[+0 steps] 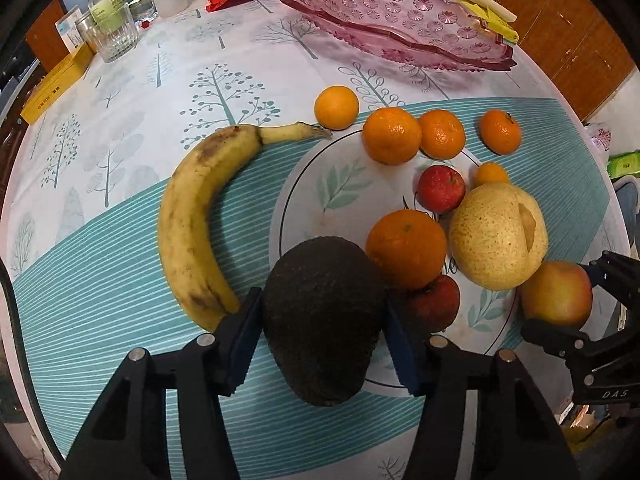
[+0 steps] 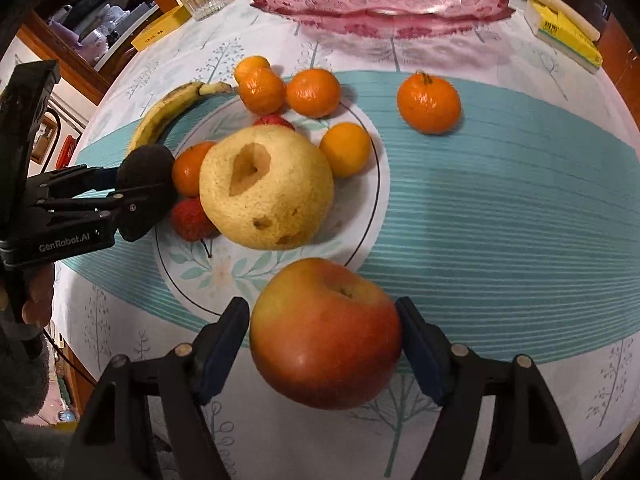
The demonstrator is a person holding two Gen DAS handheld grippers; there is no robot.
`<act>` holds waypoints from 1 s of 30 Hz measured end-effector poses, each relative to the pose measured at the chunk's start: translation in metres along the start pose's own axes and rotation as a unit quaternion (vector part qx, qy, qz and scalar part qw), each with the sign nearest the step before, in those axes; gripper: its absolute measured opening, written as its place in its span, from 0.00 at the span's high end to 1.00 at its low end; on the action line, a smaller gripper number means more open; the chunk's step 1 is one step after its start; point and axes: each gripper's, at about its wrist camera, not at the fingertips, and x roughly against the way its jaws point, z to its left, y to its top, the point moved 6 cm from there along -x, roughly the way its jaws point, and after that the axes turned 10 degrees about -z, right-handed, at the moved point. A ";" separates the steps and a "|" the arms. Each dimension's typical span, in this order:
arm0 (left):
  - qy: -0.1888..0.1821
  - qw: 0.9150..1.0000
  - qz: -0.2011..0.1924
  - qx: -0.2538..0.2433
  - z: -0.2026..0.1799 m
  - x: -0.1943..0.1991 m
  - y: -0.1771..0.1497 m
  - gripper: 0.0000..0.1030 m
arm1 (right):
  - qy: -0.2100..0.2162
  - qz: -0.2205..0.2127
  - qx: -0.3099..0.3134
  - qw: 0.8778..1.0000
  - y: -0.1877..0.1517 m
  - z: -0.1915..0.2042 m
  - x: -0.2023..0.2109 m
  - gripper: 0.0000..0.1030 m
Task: Organize fruits
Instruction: 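Grasp the avocado with the left tool while the right tool grasps the red apple, then carry the avocado and red apple up over the pink bowl with both tools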
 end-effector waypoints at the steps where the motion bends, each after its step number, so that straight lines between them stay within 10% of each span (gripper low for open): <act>1: 0.001 1.000 -0.001 0.000 -0.001 -0.001 0.001 0.45 | -0.001 0.001 0.000 1.000 -0.001 -0.001 -0.001 0.27; 20: 0.007 0.998 -0.006 0.055 0.006 -0.001 -0.007 0.47 | 0.003 0.000 0.014 1.000 -0.005 0.006 0.003 0.33; 30: 0.017 0.996 -0.040 0.073 -0.007 0.063 0.007 0.47 | 0.017 -0.042 0.044 0.998 0.006 0.018 0.049 0.33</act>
